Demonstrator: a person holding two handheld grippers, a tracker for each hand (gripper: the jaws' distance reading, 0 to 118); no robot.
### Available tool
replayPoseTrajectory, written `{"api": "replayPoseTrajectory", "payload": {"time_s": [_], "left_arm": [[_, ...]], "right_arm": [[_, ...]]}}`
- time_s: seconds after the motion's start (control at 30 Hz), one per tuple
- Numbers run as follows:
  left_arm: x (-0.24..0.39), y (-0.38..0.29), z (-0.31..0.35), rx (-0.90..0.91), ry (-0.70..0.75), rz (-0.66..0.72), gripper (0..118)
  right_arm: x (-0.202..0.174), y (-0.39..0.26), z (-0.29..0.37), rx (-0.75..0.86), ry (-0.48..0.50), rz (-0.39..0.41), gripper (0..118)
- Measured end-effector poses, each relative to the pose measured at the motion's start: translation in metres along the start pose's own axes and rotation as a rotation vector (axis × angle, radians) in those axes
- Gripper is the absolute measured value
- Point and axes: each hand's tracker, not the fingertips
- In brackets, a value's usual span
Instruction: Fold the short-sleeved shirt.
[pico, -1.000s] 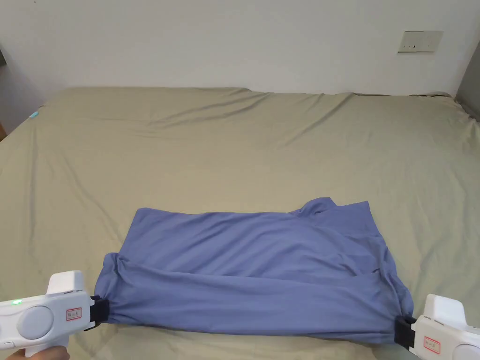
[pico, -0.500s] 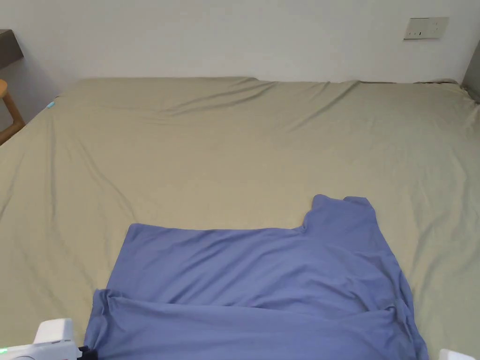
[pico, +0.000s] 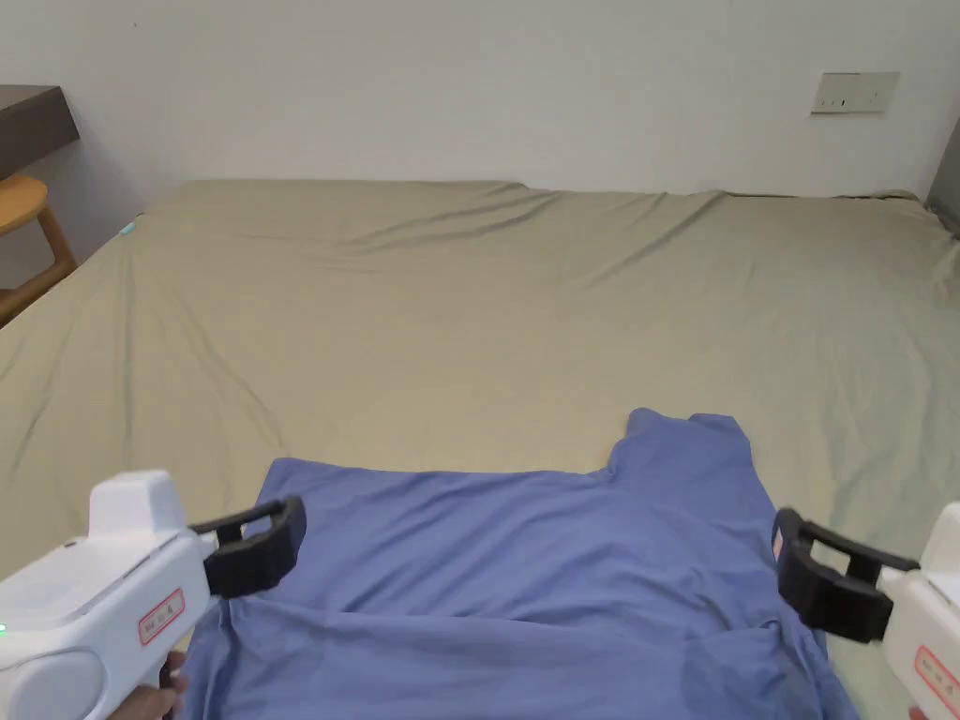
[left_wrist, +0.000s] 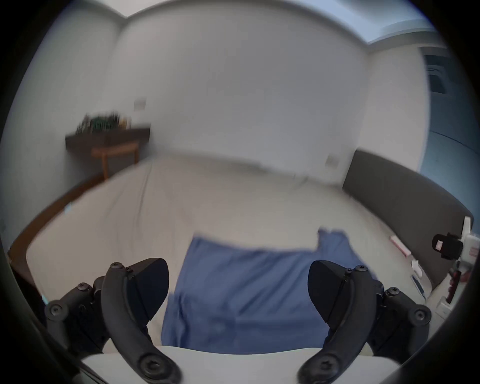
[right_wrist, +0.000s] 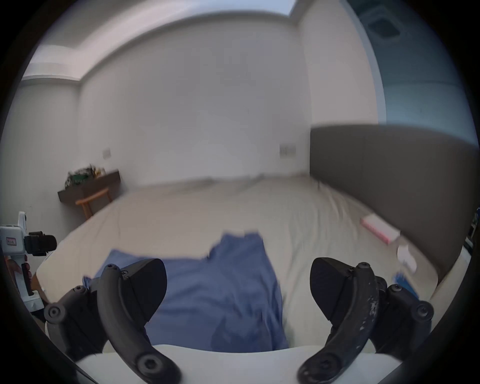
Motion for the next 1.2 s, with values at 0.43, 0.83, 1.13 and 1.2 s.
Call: {"api": "replayPoseTrajectory", "payload": {"time_s": [0.43, 0.83, 1.13, 1.2], "left_arm": [[0.054, 0.023, 0.005, 0.206, 0.037, -0.133, 1], [-0.012, 0.043, -0.142, -0.156, 0.072, -0.029, 0], [-0.068, 0.024, -0.303, -0.452, 0.101, -0.026, 39], [-0.076, 0.015, -0.331, -0.513, 0.103, -0.016, 95]], "right_arm": [[-0.041, 0.026, 0.002, 0.192, -0.083, 0.088, 1], [-0.029, 0.037, -0.048, 0.168, -0.087, 0.111, 1], [-0.019, 0.028, -0.136, 0.056, -0.106, 0.120, 1], [-0.018, 0.023, -0.153, 0.031, -0.112, 0.120, 1]]}}
